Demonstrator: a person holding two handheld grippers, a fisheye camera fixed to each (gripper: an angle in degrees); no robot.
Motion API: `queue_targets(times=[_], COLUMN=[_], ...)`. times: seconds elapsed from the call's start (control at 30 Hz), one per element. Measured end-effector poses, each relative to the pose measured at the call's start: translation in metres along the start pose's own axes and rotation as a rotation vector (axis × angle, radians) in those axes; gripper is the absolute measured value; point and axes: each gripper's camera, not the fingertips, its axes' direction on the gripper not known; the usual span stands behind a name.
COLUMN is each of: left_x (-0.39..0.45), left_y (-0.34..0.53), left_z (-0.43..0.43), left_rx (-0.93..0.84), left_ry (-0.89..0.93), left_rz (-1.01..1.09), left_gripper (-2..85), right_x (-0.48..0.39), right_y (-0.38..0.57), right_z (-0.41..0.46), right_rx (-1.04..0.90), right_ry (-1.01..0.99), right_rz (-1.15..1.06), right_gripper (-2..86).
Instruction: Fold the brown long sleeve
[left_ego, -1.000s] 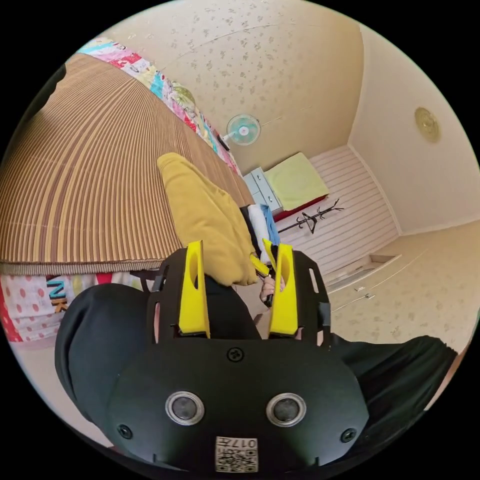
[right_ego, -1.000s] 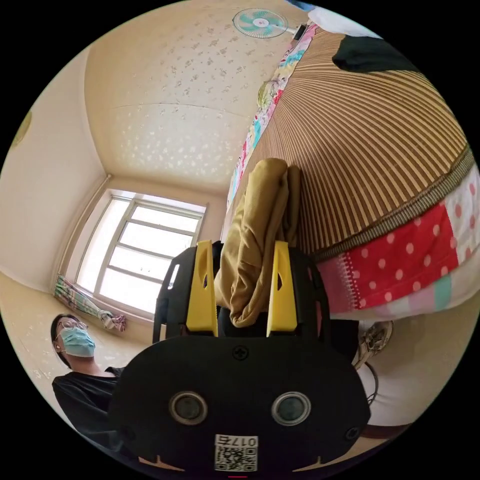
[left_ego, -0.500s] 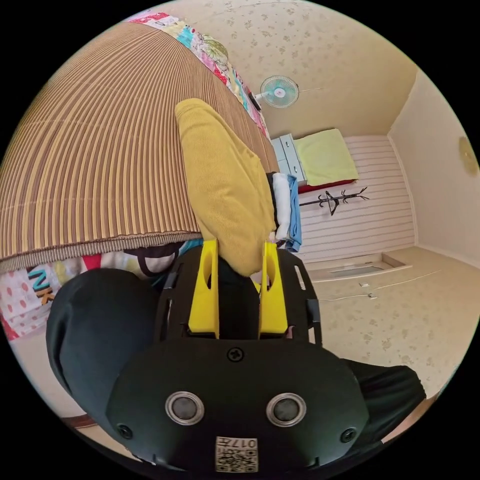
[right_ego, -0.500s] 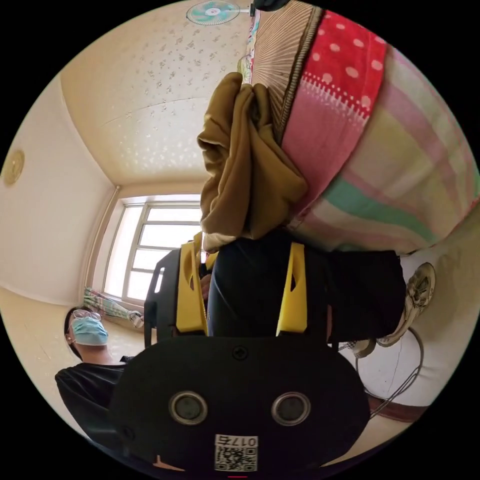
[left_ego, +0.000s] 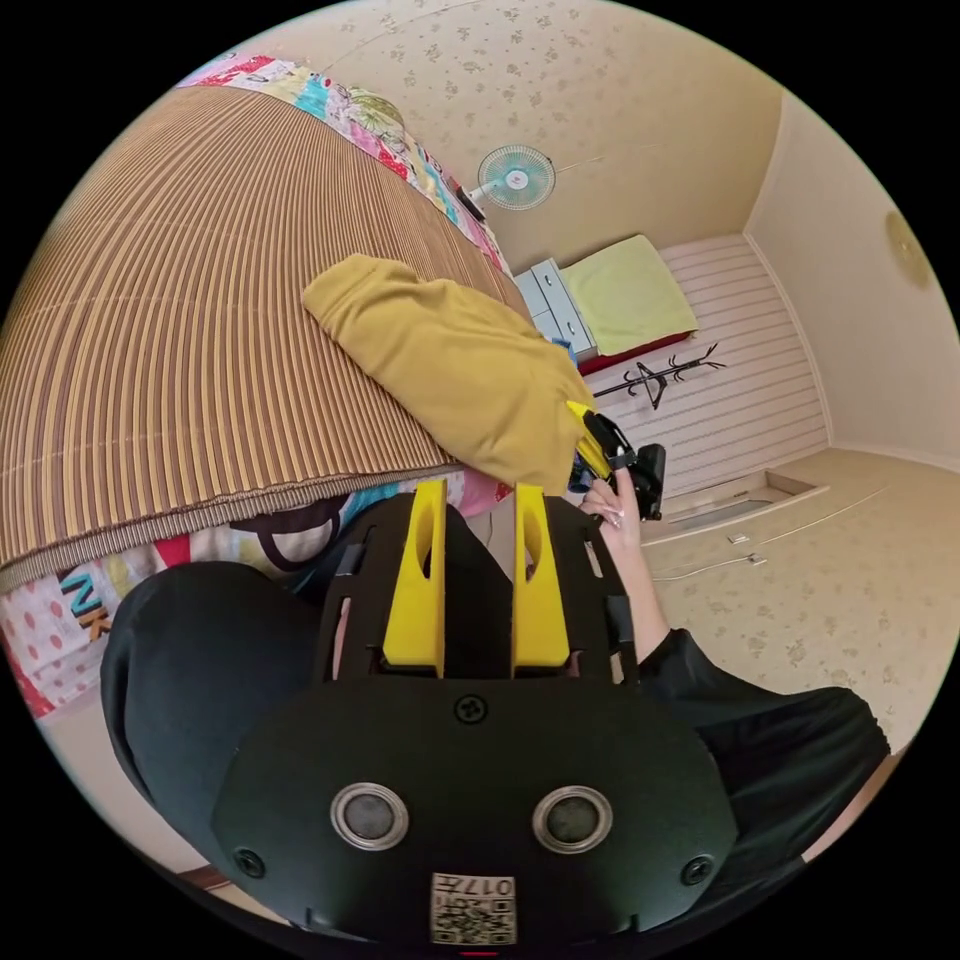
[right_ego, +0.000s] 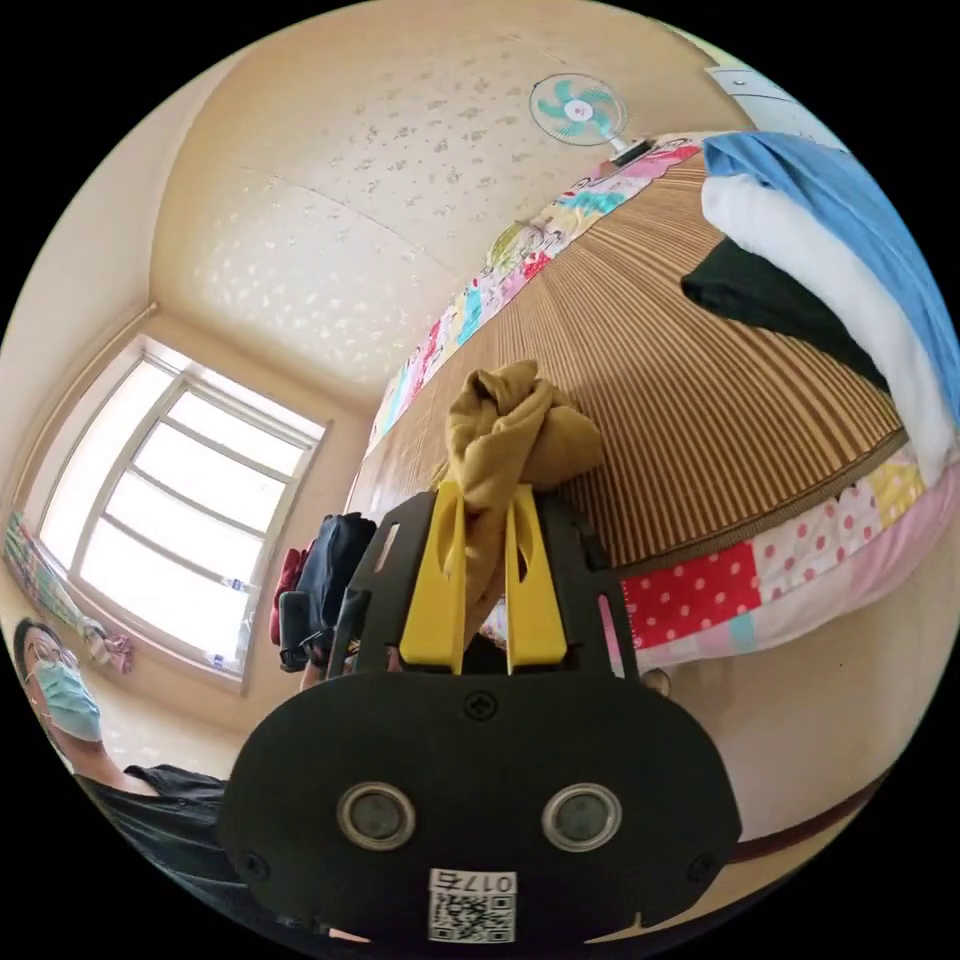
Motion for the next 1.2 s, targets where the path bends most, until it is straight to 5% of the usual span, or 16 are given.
queue_targets(times=[0.4, 0.6, 0.73, 0.8, 1.03, 1.2], left_x=[0.004, 0.007, 0.009, 0.009, 0.014, 0.018], left_y=[0.003, 0.004, 0.007, 0.007, 0.009, 0.009], left_z=[-0.015, -0.021, -0.029, -0.032, -0.042, -0.044], left_rx=[0.009, 0.011, 0.026, 0.032, 0.049, 0.043], left_ry=[0.009, 0.013, 0.020, 0.030, 0.045, 0.042], left_rz=[0.015, 0.016, 0.022, 0.019, 0.025, 0.020], left_gripper=[10.2, 10.2, 10.2, 10.2, 10.1, 10.2], right_x=[0.093, 0.062, 0.041, 0.029, 0.065, 0.058], right_y=[0.071, 0.061, 0.081, 0.103, 0.135, 0.122], right_z=[0.039, 0.094, 0.083, 0.084, 0.091, 0.122], right_rx=[-0.064, -0.283, -0.222, -0.254, -0.146, -0.122], right_ry=[-0.435, -0.376, -0.345, -0.489, -0.575, -0.594], right_rz=[0.253, 0.261, 0.181, 0.127, 0.285, 0.297], right_gripper=[17.8, 12.6, 9.0, 8.2, 16.6, 14.2])
